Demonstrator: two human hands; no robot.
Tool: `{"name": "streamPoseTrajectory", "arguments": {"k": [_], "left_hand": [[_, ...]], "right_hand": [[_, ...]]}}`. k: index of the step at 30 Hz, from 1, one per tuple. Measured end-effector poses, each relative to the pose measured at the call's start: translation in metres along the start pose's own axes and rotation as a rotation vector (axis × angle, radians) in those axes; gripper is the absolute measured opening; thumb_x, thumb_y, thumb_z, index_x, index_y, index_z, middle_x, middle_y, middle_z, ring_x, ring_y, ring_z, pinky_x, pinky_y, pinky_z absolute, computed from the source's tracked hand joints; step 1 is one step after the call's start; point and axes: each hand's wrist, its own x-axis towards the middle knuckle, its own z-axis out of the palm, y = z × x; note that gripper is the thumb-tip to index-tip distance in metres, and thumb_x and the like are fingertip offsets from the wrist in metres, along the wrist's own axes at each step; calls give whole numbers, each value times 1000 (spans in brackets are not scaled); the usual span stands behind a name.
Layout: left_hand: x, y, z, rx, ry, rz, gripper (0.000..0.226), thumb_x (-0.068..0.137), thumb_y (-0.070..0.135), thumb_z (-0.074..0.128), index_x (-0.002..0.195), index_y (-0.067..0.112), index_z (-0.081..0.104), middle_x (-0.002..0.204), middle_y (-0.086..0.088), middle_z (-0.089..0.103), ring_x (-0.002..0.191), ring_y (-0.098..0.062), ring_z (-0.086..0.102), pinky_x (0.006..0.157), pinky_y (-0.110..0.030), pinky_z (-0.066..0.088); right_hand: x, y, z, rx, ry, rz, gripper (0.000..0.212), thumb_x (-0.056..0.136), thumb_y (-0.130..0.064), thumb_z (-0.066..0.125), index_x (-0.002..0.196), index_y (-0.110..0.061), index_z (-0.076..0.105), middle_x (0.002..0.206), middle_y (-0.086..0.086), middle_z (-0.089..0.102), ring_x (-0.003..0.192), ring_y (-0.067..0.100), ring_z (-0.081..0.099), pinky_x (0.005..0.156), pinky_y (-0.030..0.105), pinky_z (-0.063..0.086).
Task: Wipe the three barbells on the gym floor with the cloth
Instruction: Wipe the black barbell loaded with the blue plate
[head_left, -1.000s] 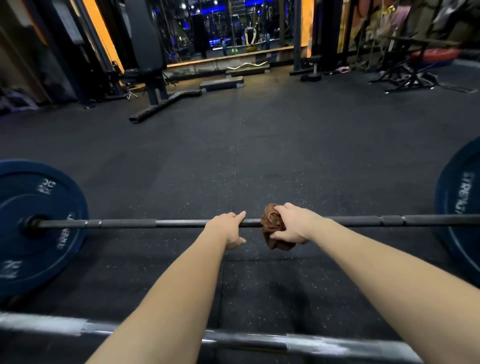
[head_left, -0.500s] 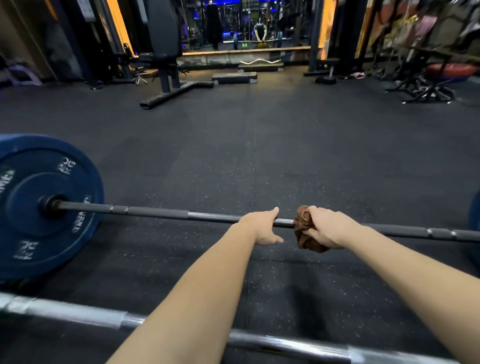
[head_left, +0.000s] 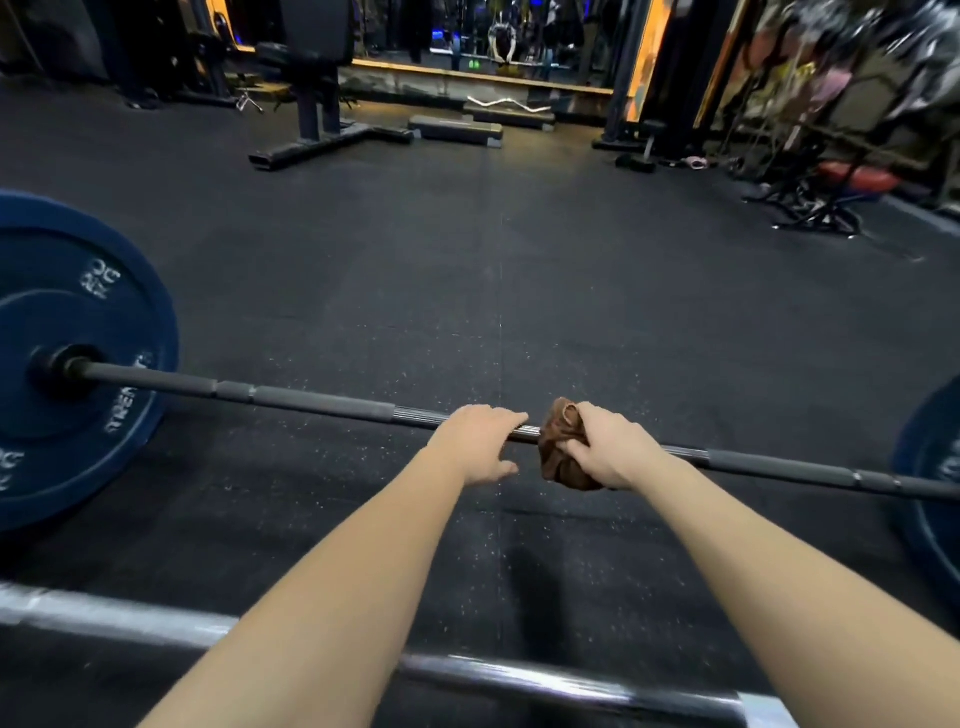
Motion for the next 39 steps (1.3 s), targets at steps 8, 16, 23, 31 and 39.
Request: {"name": "streamPoseTrajectory", "arguments": {"k": [8, 16, 23, 31, 39], "left_hand": [[9, 2, -5, 93, -22, -185, 24, 108, 28, 47, 120, 10, 58, 125, -12, 63, 116, -33, 59, 93, -41, 43], [11, 6, -3, 114, -38, -225, 22, 107, 15, 45, 125, 10, 58, 128, -11, 63, 119, -31, 57, 97, -37, 39], [14, 0, 0, 58, -97, -253, 16, 105, 13, 44, 115, 14, 57, 119, -12, 65, 114, -35, 59, 92, -41, 46], [14, 6, -20, 121, -166, -224, 27, 101, 9, 47, 125, 12, 59, 128, -12, 63, 117, -34, 60, 90, -39, 46], [2, 0, -7, -3, -31, -217, 26, 100, 9, 49, 121, 19, 60, 119, -8, 67, 110, -33, 61, 82, -38, 45]], "right_hand": [[8, -33, -2, -46, -29, -8, 37, 104, -36, 48, 131, -11, 47, 135, 11, 57, 122, 33, 56, 92, 38, 41], [-7, 14, -22, -38, -135, 114, 35, 99, -24, 42, 131, -11, 49, 125, 12, 62, 94, 29, 62, 77, 36, 53], [-30, 9, -26, -84, -107, 140, 36, 98, -21, 40, 131, -9, 50, 133, 11, 57, 122, 30, 56, 97, 32, 43], [-4, -48, -12, 57, -105, 17, 41, 101, -21, 45, 142, -18, 50, 139, 11, 56, 118, 35, 59, 96, 41, 53], [-15, -12, -6, 235, -1, 94, 42, 97, -14, 50, 138, -20, 55, 132, 9, 64, 117, 32, 60, 93, 29, 43]]}}
